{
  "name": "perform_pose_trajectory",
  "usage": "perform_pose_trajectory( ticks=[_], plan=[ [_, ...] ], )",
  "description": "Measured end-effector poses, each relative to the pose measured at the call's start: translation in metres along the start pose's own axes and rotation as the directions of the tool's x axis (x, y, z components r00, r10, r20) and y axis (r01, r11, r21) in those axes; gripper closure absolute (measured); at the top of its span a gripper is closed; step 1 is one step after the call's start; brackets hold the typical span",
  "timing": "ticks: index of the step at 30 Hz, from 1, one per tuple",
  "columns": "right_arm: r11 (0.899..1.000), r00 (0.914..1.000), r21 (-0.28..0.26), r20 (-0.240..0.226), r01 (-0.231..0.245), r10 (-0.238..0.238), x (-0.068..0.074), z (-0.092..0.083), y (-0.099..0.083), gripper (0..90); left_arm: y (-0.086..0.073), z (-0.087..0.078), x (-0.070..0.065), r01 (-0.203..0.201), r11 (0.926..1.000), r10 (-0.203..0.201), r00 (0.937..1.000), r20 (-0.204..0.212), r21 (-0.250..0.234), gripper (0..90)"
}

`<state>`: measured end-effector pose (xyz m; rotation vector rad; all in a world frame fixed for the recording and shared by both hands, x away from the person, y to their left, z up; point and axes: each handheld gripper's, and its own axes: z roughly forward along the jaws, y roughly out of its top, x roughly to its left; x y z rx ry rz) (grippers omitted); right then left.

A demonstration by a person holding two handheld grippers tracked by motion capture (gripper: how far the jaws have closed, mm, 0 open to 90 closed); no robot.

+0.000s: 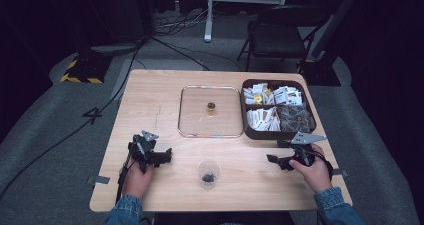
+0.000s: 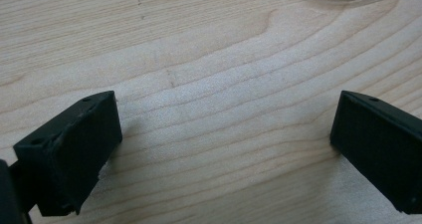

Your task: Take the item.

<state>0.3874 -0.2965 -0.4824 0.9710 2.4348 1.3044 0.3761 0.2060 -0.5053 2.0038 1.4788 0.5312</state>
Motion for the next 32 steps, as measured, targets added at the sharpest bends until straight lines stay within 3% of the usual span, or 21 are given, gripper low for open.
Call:
perform_pose_trajectory(
  ticks=[14,19,23,26,32],
  plan=[
    [0.997,0.9999,0.07,0.002,0.015,-0.015,0.0,0.011,-0.017,19.9,0.0,0.0,0.0,-0.001,1.0,0.001,1.0,-0.002,-0.001,0.1],
    [0.994,0.9982,0.094,0.007,0.059,-0.06,0.005,0.013,-0.018,17.3,0.0,0.0,0.0,0.0,1.0,0.0,1.0,0.0,0.0,0.1],
    [0.985,0.9918,0.127,0.042,0.114,-0.12,0.012,0.017,-0.017,11.3,0.0,0.0,0.0,-0.002,1.0,0.002,1.0,-0.002,-0.001,0.1],
    [0.985,0.9923,0.139,0.059,0.099,-0.108,0.012,0.019,-0.016,5.8,0.0,0.0,0.0,-0.002,1.0,0.002,1.0,-0.002,-0.001,0.1],
    [0.985,0.9924,0.141,0.063,0.096,-0.105,0.012,0.02,-0.016,5.5,0.0,0.0,0.0,-0.002,1.0,0.002,1.0,-0.002,-0.001,0.1]
  ],
)
